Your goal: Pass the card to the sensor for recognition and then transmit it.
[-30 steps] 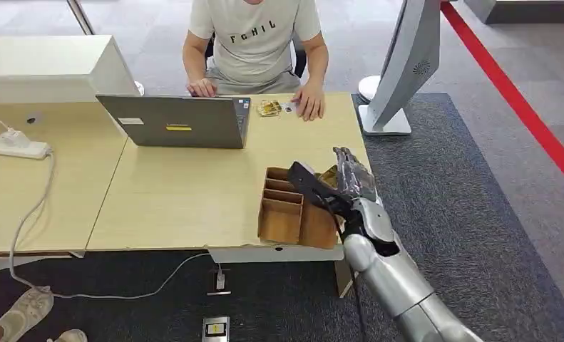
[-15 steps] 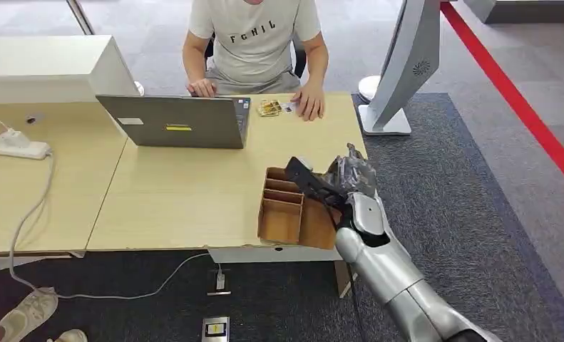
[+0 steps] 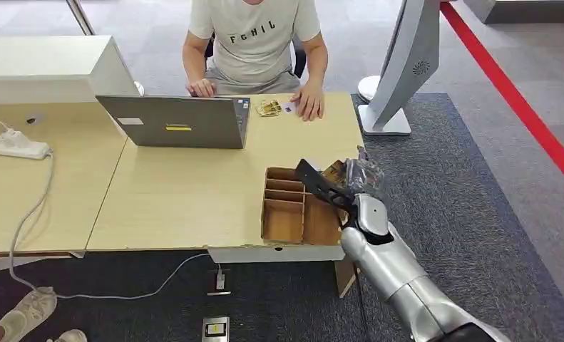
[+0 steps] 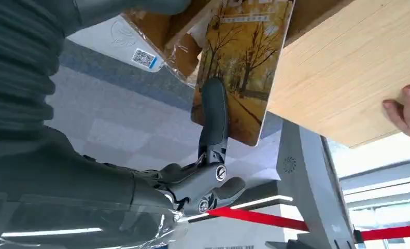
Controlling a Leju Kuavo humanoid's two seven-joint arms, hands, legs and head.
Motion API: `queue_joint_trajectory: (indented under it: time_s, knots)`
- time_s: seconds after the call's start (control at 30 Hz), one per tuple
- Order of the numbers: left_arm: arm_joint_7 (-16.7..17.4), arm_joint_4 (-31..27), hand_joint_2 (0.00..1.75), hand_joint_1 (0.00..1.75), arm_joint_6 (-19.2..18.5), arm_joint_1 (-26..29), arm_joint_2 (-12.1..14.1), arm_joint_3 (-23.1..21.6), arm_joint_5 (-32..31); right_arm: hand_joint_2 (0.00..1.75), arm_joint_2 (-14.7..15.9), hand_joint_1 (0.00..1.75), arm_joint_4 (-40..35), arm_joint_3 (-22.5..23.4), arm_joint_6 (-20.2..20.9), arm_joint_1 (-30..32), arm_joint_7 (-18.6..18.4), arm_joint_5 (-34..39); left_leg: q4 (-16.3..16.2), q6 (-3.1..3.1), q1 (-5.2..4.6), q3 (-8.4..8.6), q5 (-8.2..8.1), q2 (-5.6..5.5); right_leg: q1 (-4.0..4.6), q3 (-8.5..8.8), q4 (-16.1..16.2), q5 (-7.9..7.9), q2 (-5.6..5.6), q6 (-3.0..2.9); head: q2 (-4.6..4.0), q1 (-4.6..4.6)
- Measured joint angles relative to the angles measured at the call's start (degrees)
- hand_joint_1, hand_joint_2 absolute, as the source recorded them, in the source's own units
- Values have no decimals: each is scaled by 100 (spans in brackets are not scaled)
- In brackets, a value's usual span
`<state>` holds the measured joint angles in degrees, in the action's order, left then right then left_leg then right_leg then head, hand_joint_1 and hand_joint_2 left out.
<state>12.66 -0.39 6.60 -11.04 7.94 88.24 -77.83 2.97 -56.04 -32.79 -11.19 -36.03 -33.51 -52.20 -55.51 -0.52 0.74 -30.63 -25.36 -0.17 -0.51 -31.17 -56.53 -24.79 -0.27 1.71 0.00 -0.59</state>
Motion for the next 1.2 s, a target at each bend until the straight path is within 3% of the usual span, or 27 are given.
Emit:
queue_joint_trajectory:
  time_s: [0.27,0.5,0.67,0.8,1.07,1.1,1.2]
  knots:
    - [0,0,175,5,26,0,-44,0,11,175,-109,0,90,48,-206,-20,470,1288,0,0,0,1,1,1,0,0,0,0,0,0,0,0]
    - [0,0,175,5,28,-1,-46,0,-129,175,-208,0,74,236,-549,-31,1394,3532,-1,0,0,2,1,1,0,-1,-1,0,1,0,0,0]
    - [0,0,175,5,52,20,-46,0,-192,175,-100,0,-116,337,-518,-141,1594,5061,-1,0,-1,1,1,1,-1,1,0,2,0,0,0,0]
    - [-4,0,175,5,55,14,-46,0,-188,175,-39,0,-234,332,-564,-220,1661,5340,-2,1,-1,2,1,2,-1,0,0,4,1,-1,0,-2]
    - [-26,0,175,5,44,15,-46,0,-127,175,13,0,-253,302,-794,-329,1530,5044,-2,1,0,2,1,1,0,0,-1,5,1,-1,0,0]
    - [-37,0,175,7,-11,15,-44,0,-105,175,39,0,-251,275,-879,-338,1313,4635,-1,1,0,1,1,1,0,0,-1,4,1,-1,0,0]
    - [-37,0,175,5,-50,15,-42,0,-92,175,50,0,-249,260,-883,-338,1224,4264,-1,1,0,-1,1,1,0,1,-1,5,1,-1,0,0]
